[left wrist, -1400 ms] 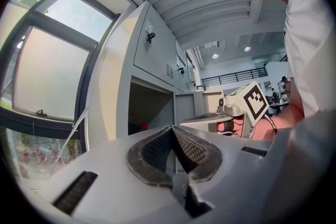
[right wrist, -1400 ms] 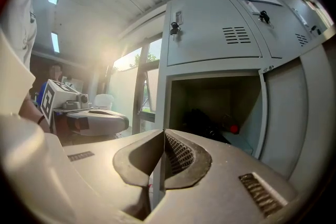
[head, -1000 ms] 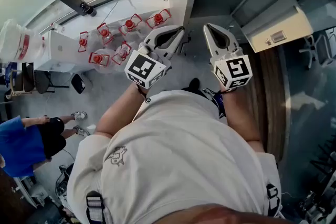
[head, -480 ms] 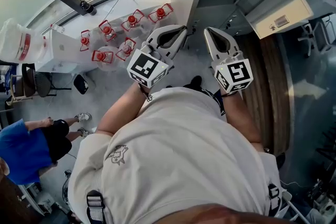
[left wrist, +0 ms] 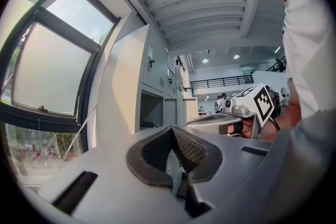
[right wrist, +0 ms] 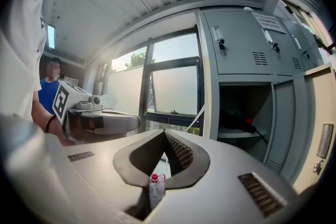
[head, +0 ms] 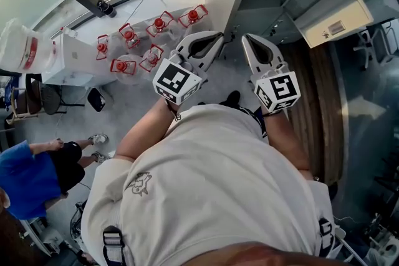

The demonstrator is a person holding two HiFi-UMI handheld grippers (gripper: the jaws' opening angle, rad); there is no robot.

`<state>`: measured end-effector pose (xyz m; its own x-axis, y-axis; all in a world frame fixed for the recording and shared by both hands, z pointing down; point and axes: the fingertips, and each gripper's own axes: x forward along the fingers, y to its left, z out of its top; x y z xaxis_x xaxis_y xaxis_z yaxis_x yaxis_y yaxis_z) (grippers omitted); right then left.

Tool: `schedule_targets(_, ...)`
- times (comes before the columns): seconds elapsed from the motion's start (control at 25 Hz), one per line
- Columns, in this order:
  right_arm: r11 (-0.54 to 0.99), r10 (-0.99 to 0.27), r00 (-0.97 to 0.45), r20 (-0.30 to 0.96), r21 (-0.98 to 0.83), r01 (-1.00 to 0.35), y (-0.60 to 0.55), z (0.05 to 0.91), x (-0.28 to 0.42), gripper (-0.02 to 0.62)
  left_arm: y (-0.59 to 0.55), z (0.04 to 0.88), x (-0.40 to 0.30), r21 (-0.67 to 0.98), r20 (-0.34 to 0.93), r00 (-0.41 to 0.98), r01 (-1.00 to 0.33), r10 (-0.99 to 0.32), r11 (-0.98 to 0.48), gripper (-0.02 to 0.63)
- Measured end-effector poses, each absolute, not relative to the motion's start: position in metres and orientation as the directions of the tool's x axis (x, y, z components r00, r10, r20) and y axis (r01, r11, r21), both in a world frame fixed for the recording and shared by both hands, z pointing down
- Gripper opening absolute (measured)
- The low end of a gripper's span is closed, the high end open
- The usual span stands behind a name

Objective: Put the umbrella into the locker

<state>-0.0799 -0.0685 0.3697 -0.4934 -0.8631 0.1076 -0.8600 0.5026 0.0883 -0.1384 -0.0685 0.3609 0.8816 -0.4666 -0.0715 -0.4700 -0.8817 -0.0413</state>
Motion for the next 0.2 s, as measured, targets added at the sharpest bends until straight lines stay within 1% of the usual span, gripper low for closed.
schedule_targets(0.2,0.51,-0.859,-0.501,0.104,0.088,-0.856,-0.072,0.366,-0.0872,0.041,-0.0716,0.3594,-0.1445,-0.034,-0.074,0.881,-0.471,-0.468,-0.881,0.012)
